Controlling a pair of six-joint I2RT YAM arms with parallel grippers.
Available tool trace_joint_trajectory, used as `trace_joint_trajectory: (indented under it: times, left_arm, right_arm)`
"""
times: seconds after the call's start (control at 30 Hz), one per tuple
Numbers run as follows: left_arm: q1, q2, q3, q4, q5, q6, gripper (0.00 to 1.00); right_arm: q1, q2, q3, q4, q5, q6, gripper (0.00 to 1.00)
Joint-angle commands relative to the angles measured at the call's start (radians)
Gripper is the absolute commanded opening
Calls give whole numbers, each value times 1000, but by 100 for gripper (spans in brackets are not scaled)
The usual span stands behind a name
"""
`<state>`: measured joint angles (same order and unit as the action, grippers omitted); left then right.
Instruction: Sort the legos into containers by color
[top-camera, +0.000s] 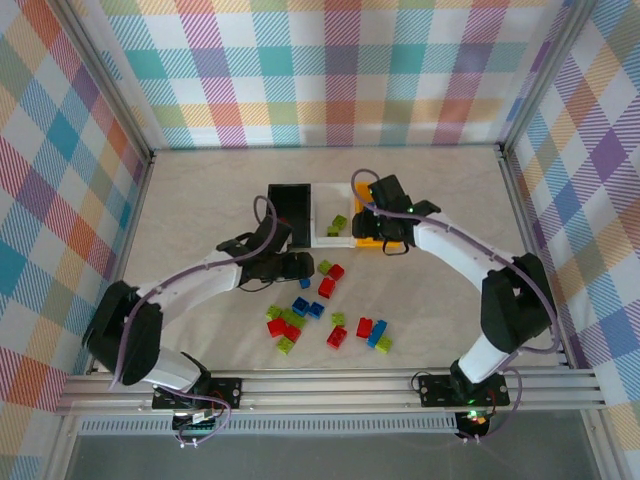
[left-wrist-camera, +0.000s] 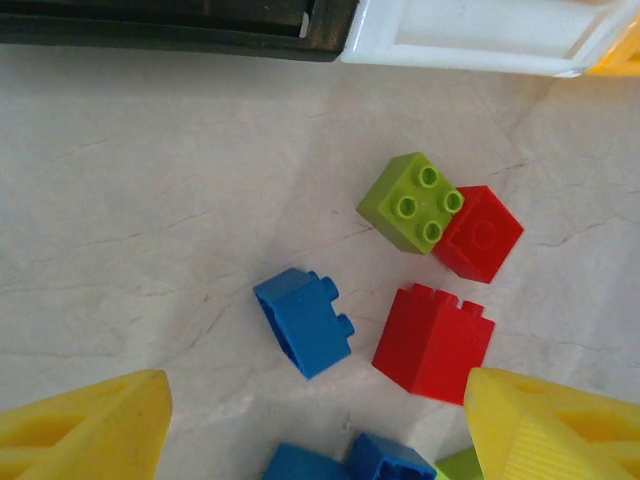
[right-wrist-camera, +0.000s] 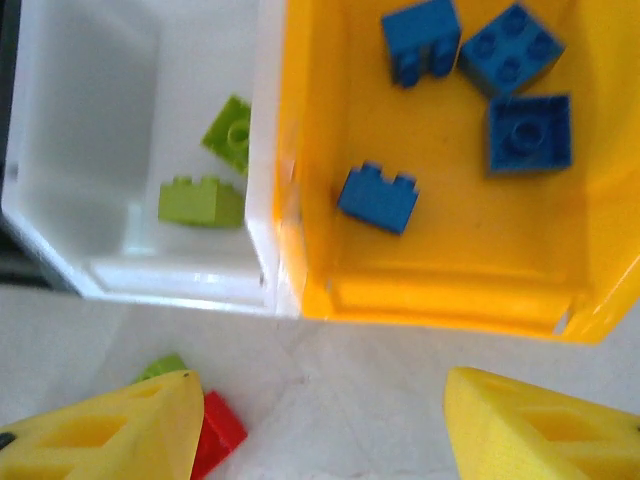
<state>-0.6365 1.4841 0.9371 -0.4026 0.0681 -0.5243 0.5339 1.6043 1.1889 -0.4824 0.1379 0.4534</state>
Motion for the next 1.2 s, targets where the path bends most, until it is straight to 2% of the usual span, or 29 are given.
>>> trace_joint_trajectory:
  times: [0.0,0.4,0.73,0.9,1.17]
  left_arm:
    - [-44,44,56,-56,-68,40,77]
    - [-234,168,197,-137,-173,154,76]
    - [-282,371,340,-211,-270,196,61]
    - [-293,416,350,-211,-292,205,55]
    - [-301,410,339,-201,-305,197,35]
  right_arm:
    - [14,-64,-65,34,-11,18,65]
    - [35,-199,-276,70,10,45,66]
    - [26,-309,-345,58,46,53,68]
    - [17,-350,-356,57,49,52,68]
    - [8,-374,-347,51,53,50,68]
